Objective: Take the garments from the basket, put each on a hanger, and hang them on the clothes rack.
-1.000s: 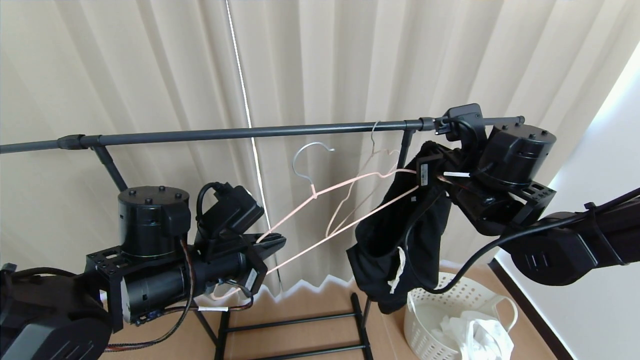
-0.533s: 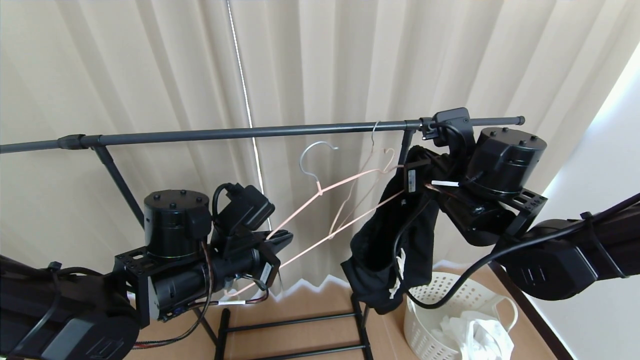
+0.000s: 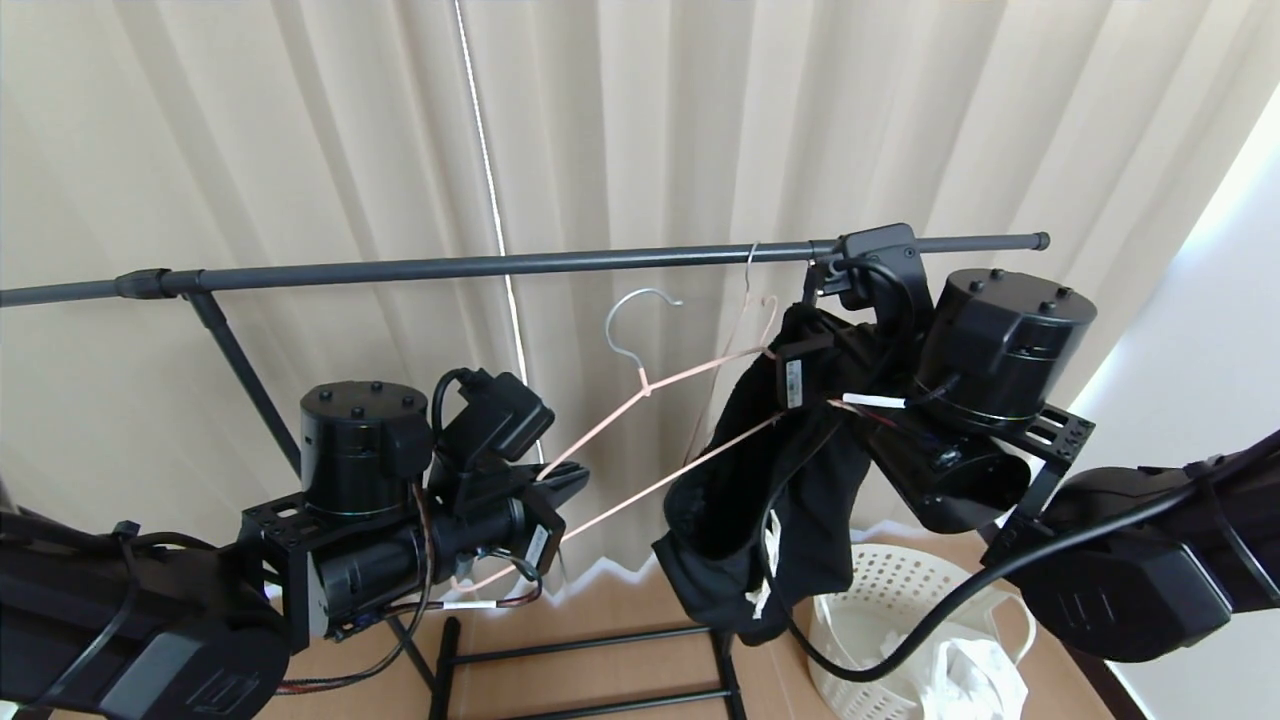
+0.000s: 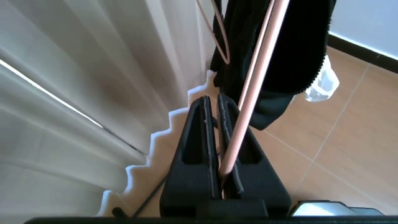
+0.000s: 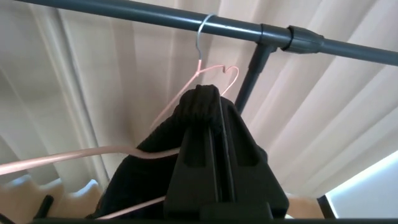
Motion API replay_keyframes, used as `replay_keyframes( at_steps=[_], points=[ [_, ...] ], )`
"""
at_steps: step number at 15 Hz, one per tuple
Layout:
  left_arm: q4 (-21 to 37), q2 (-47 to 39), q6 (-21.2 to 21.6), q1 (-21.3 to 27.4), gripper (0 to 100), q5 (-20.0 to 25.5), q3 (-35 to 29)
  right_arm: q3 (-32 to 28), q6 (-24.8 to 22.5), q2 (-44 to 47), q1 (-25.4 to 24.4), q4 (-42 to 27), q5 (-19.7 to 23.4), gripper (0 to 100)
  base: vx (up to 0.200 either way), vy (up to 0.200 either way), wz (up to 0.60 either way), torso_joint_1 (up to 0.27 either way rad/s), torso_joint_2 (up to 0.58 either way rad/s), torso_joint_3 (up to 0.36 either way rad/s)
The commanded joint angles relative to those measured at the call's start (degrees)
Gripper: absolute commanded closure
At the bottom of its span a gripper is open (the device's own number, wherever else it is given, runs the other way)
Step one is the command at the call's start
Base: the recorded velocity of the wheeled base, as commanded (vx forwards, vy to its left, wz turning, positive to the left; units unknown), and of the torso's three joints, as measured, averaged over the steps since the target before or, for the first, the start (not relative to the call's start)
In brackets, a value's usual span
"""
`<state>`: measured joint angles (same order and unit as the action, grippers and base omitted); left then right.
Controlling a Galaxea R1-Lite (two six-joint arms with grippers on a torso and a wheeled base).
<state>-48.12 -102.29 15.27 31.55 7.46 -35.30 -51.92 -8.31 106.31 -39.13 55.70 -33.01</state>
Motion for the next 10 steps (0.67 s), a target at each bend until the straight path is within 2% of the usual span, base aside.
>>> replay_keyframes(
  at_steps=[1, 10],
  points=[
    [-0.05, -0.10, 0.02, 0.00, 100, 0.01, 0.06, 0.33, 0.32, -0.93, -1.83, 0.02, -0.21, 100, 0.000, 0.000, 0.00, 0.000, 0.00, 0.000],
    [-0.05, -0.10, 0.02, 0.71, 100, 0.01, 0.24, 0.24, 3.39, -1.37, -14.57, 0.02, -5.48, 100, 0.000, 0.000, 0.00, 0.000, 0.00, 0.000]
  ],
)
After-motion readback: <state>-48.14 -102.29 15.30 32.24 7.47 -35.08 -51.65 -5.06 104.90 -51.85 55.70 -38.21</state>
